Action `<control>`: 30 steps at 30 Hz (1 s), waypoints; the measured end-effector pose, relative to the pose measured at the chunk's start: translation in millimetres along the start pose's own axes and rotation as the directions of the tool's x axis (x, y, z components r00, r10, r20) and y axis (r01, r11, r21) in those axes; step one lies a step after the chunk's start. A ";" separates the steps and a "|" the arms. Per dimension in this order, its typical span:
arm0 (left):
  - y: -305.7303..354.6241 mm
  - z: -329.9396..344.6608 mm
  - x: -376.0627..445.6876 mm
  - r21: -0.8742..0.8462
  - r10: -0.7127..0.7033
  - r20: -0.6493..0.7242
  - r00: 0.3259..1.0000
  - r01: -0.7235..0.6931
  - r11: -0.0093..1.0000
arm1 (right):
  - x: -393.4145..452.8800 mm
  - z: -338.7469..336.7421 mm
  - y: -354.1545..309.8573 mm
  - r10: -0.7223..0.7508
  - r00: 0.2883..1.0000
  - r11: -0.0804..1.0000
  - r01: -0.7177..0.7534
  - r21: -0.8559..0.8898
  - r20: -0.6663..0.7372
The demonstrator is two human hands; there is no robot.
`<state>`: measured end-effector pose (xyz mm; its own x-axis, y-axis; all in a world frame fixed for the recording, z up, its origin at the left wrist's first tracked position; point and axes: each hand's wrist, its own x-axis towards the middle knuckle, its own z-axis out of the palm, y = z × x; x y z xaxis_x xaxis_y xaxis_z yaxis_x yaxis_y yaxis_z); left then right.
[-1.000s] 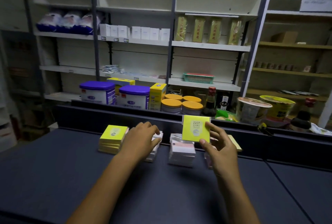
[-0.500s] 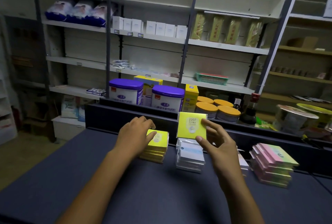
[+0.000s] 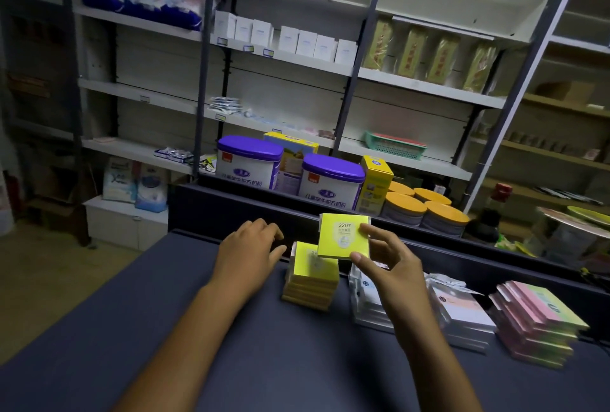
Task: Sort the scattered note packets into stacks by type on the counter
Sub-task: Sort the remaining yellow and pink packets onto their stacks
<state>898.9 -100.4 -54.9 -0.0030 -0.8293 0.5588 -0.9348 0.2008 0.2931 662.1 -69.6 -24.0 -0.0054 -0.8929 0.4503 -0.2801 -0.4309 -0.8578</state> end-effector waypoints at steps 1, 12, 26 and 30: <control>-2.1 -0.9 0.3 0.001 -0.001 -0.009 1.000 0.001 1.000 | 1.7 3.2 0.5 0.004 1.000 1.000 -0.004 0.002 0.007; -14.4 -5.7 -6.0 0.018 -0.043 -0.015 0.999 0.043 0.999 | 2.4 27.9 18.0 0.070 0.994 0.990 -0.060 -0.130 0.080; -16.3 1.0 -8.9 0.051 -0.087 0.036 0.996 0.086 0.995 | -2.7 31.0 33.2 -0.014 0.994 0.892 0.060 -0.447 0.106; -12.6 1.2 -10.3 0.028 -0.081 0.035 0.996 0.080 0.996 | -8.0 29.9 28.5 -0.018 0.994 0.890 0.064 -0.452 0.106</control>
<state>910.2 -95.0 -65.2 0.0598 -0.8606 0.5057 -0.9417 0.1193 0.3145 682.9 -78.7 -59.5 0.1016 -0.8939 0.4365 -0.6832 -0.3817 -0.6226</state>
